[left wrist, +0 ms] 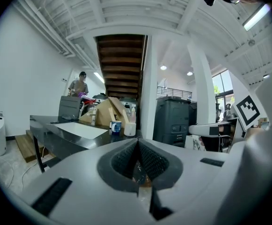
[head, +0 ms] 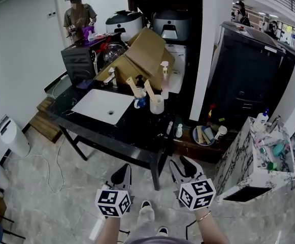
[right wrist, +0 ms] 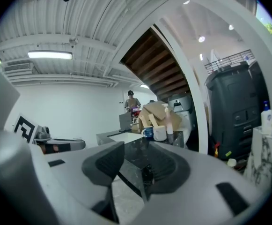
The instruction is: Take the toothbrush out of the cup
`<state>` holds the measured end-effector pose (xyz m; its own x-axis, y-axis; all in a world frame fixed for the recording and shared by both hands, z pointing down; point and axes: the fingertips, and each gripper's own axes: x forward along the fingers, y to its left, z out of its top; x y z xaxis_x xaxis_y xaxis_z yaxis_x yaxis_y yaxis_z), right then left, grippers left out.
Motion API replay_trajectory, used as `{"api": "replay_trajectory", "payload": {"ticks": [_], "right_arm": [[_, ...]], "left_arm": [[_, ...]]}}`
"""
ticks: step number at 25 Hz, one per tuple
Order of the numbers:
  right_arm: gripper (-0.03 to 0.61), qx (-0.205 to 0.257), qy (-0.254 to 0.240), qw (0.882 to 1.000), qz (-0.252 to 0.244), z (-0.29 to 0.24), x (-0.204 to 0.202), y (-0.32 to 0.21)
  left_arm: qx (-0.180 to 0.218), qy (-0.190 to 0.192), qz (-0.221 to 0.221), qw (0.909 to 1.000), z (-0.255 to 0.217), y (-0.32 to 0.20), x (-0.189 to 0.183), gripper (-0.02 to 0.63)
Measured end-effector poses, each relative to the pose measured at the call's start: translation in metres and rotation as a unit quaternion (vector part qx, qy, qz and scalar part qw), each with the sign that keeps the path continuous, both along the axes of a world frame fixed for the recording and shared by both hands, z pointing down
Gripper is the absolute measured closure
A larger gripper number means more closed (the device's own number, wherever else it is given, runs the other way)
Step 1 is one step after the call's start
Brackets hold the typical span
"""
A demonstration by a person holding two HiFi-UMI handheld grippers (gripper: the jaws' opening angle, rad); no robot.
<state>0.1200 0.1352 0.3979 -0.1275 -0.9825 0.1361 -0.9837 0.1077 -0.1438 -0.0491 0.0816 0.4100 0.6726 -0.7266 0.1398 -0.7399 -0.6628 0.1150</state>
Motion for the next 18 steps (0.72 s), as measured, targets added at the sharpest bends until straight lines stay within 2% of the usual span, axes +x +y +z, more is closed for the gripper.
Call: {"api": "replay_trajectory", "payload": {"ticks": [9,18], "right_arm": [[0.413,-0.001,0.021,1.000,0.009,0.003,0.018,-0.112],[0.414,0.003,0.059,0.997,0.048,-0.012,0.045,-0.228]], "left_arm": [[0.000,0.011,0.008,0.9999,0.006,-0.111,0.020,0.612],[0.001,0.007,0.036,0.9993,0.004,-0.223,0.046,0.612]]}}
